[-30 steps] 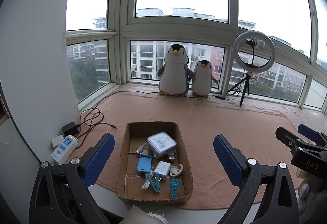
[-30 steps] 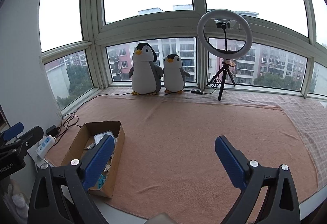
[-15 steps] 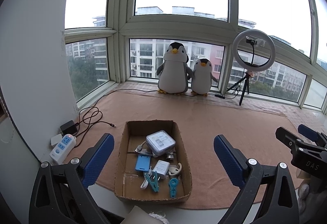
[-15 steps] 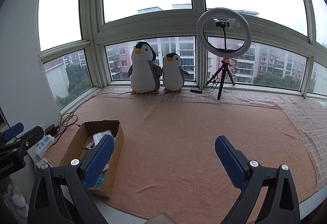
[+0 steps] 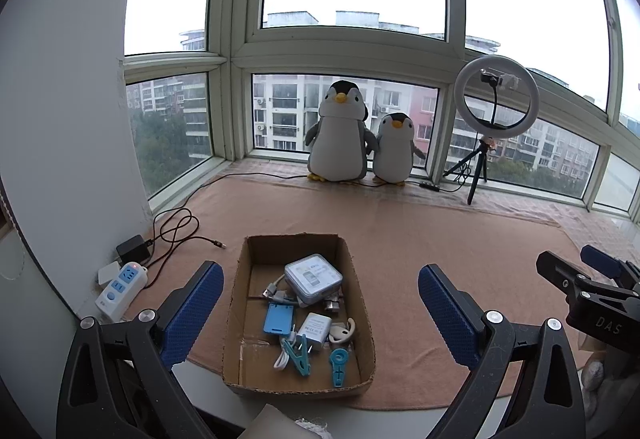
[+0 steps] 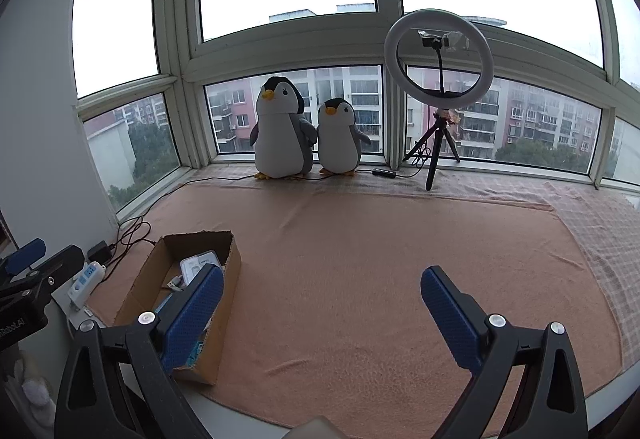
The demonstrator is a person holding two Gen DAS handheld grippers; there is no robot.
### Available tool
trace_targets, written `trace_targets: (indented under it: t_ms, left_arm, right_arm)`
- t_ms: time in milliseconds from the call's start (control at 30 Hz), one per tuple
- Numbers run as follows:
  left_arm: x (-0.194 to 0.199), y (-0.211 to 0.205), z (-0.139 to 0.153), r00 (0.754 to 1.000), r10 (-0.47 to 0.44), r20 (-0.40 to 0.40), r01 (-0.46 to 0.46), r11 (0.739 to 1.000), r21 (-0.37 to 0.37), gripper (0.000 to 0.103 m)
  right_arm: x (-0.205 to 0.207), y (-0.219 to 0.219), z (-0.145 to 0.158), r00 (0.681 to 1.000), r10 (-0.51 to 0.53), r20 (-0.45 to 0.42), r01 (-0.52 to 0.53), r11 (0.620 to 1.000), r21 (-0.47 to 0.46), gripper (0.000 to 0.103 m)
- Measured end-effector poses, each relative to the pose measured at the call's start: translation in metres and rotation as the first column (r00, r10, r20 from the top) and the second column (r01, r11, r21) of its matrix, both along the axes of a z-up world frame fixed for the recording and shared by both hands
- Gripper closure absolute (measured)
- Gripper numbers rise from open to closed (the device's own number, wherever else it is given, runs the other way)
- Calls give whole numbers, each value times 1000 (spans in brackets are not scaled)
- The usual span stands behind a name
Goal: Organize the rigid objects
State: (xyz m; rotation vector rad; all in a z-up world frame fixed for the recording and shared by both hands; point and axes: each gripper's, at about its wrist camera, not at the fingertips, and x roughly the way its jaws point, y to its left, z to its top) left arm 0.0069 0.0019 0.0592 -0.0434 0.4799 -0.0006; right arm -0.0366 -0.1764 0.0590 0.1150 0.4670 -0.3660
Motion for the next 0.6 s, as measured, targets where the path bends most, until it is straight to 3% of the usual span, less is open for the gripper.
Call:
trace_targets:
  t_ms: [600]
  left_arm:
    - [-3,0,0,1000,-4,5,4,1000,-4,3]
  right_arm:
    - [-2,2,0,1000,-1,-3,1,1000,-1,5]
